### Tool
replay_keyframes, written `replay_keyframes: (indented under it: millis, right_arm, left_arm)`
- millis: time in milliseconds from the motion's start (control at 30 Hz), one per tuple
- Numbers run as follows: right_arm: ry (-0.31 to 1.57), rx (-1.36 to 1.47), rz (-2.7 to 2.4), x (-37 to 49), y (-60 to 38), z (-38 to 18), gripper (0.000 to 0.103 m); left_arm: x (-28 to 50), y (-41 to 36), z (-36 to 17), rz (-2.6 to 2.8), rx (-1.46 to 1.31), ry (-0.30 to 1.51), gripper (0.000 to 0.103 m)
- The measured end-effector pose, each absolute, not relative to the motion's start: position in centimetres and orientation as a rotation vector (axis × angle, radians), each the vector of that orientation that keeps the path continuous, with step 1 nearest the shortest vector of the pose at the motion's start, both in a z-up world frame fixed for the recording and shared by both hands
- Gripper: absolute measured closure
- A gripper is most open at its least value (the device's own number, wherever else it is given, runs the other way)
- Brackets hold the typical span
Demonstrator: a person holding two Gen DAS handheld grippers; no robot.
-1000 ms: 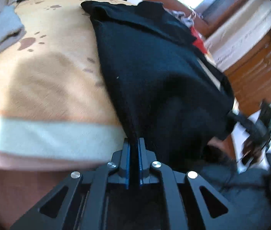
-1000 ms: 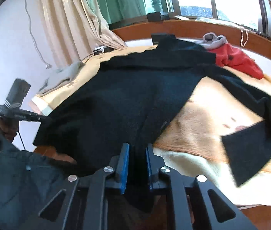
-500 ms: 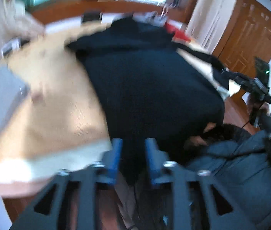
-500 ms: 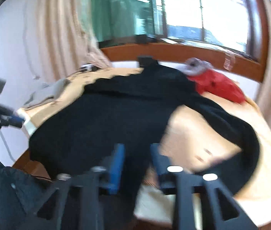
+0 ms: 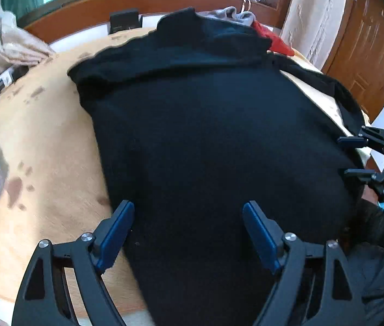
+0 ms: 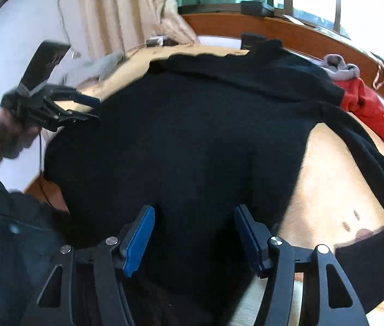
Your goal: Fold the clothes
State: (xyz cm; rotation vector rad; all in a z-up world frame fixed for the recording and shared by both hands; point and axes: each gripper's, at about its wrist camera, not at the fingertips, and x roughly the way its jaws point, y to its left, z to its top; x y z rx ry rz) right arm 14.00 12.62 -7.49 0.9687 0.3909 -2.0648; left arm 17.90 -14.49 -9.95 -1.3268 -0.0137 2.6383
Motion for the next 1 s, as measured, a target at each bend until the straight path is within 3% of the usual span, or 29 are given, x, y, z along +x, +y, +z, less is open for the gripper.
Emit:
replay_keyframes:
  millis: [133,233,333,433,567,667,867,1000]
  right_arm:
    - [0.280,0.794,-2.234,10.7,15.1,-0.4,0.040]
    - [0.141,0.616,-2.334,7.9,17.1,6.8,0.039]
    - [0.028,0.404,-2.430,5.1,18.6,13.6,0.028]
    - [-0.218,0.238,-2.460,1.3,20.7,18.9,0.026]
    - [-0.426,0.174,-2.470,-5.4,20.6,22.2,0.023]
    - [-0.420,0.348,-2.370,-13.0,17.2,20.7,0.023]
    - [-0.507,0.905,-2.049,-27.3,6.2,9.1,0.023]
    - [-0.435,1.091,-1.951,-32.6,0.0,3.0,0.023]
  left_arm:
    - [16.3,-15.8,-4.1,2.770,-1.099,-0.105,0.018]
    - [14.8,-18.6,1.0,2.891,-0.886,-0.290,0.018]
    - [13.2,-21.3,5.3,2.981,-0.683,-0.430,0.018]
    - [11.0,-22.5,8.5,3.037,-0.528,-0.454,0.017]
    - [7.2,-22.7,9.6,3.131,-0.428,-0.360,0.004]
    - [3.1,-21.5,6.2,3.151,-0.483,-0.253,0.002]
    - [-3.6,-20.1,-2.6,3.002,-0.736,-0.212,0.002]
    - [-5.6,-20.4,-6.6,2.937,-0.868,-0.224,0.002]
